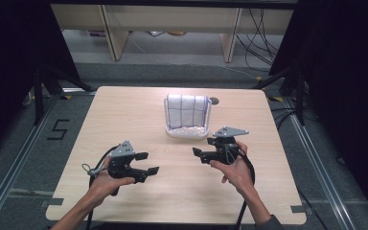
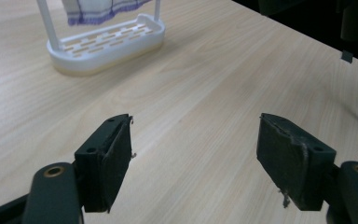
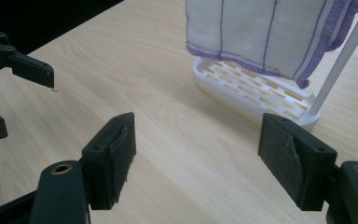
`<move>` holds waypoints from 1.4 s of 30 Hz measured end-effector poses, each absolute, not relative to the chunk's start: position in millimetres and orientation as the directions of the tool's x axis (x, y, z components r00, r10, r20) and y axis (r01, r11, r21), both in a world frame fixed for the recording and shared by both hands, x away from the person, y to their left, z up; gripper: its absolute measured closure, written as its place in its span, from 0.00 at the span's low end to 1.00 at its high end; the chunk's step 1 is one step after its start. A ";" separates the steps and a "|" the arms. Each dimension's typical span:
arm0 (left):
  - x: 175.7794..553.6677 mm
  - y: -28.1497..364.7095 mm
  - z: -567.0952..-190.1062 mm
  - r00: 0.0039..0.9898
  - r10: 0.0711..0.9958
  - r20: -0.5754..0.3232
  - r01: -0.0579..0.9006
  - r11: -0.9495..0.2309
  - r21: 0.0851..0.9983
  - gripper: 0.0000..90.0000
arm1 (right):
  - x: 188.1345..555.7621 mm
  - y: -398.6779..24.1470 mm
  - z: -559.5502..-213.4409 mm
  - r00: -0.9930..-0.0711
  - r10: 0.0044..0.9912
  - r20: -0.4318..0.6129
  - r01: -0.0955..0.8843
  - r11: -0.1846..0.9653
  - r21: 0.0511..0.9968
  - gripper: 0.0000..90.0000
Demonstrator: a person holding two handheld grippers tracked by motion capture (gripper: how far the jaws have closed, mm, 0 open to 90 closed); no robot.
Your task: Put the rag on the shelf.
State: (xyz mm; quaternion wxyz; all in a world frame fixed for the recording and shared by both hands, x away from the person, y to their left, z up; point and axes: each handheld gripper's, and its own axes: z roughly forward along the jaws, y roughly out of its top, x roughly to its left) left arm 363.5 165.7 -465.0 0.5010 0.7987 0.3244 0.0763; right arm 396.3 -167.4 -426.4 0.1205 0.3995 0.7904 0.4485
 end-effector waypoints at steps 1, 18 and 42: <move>362.1 168.3 -469.7 0.774 0.594 -0.220 0.454 -0.278 0.847 0.29 | 394.6 -165.8 -428.4 -0.653 0.734 0.186 0.532 0.269 0.803 0.32; 330.2 172.4 -495.7 0.774 0.606 -0.184 0.443 -0.310 0.841 0.26 | 367.8 -156.1 -459.5 -0.685 0.708 0.171 0.536 0.330 0.777 0.28; 299.2 169.4 -503.8 0.796 0.587 -0.151 0.424 -0.361 0.831 0.21 | 320.6 -168.2 -484.1 -0.682 0.710 0.175 0.560 0.353 0.750 0.19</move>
